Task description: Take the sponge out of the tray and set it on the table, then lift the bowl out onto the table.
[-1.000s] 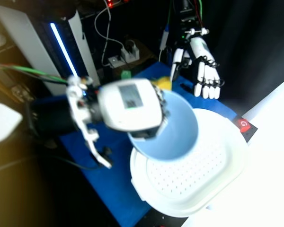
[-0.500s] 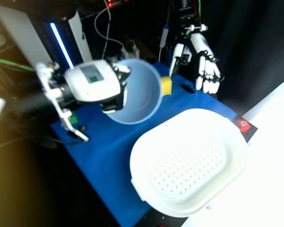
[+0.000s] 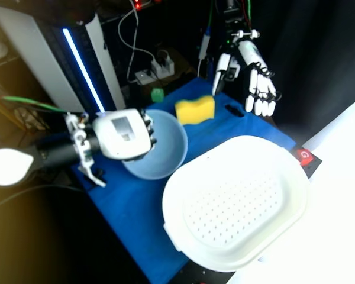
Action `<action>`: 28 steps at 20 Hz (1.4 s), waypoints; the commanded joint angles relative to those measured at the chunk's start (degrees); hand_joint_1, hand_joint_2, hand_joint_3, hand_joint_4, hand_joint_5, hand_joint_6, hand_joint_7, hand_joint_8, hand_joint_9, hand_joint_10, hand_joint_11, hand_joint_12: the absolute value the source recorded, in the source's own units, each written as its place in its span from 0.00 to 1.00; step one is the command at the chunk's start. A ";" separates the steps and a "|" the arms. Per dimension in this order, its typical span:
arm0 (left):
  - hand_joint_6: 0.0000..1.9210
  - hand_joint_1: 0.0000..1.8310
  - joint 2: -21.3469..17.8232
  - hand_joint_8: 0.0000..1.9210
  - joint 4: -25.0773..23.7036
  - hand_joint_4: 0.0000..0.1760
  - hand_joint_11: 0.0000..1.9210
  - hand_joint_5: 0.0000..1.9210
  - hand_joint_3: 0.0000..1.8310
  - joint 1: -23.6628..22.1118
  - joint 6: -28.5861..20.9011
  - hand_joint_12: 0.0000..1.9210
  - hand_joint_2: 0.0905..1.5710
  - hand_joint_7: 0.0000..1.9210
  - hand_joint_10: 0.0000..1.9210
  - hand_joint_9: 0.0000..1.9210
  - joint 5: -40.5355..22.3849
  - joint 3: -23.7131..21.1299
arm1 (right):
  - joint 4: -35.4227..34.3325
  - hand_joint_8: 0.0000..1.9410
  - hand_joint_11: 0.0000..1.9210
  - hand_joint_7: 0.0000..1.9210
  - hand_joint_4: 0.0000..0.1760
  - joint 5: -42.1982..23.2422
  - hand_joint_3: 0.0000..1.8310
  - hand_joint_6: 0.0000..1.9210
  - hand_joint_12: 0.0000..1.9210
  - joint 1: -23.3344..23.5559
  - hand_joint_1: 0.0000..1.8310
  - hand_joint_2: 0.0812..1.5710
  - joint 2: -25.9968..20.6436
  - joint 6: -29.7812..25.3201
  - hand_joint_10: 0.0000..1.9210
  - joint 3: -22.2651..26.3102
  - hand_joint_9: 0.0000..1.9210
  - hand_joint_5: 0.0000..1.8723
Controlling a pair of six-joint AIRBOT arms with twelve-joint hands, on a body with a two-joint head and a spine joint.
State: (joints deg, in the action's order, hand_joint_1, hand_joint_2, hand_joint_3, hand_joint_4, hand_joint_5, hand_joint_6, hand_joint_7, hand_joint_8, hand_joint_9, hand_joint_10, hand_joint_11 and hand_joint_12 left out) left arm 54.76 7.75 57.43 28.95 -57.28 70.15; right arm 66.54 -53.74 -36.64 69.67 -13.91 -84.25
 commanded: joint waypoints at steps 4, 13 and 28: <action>0.00 0.47 -0.19 0.00 1.14 0.37 0.00 0.23 0.00 -0.27 -0.31 0.24 0.66 0.19 0.00 0.13 -7.26 -0.03 | -2.26 0.05 0.15 0.28 0.00 -3.00 0.00 0.04 0.49 0.28 0.03 0.82 0.27 -0.74 0.13 2.02 0.30 0.22; 0.00 0.47 -0.09 0.00 1.23 0.45 0.00 0.23 0.00 -0.15 -0.31 0.26 0.66 0.19 0.00 0.13 -7.41 0.00 | -6.49 0.00 0.00 0.00 0.67 -6.47 0.00 0.00 0.09 0.28 0.00 0.71 -1.95 -1.31 0.00 2.90 0.00 0.06; 0.00 0.42 -2.06 0.00 4.40 0.40 0.00 0.20 0.00 4.42 -0.31 0.24 0.64 0.17 0.00 0.12 -19.90 -3.85 | -42.64 0.00 0.05 0.06 0.45 -22.92 0.00 0.00 0.01 -10.06 0.11 0.68 -12.76 11.00 0.00 5.22 0.05 0.09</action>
State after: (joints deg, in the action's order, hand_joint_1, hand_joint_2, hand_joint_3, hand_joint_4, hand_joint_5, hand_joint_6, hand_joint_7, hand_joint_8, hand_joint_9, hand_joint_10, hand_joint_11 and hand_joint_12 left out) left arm 53.08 11.44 62.48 28.95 -68.55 65.95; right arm 26.30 -69.69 -48.95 56.75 -2.57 -78.85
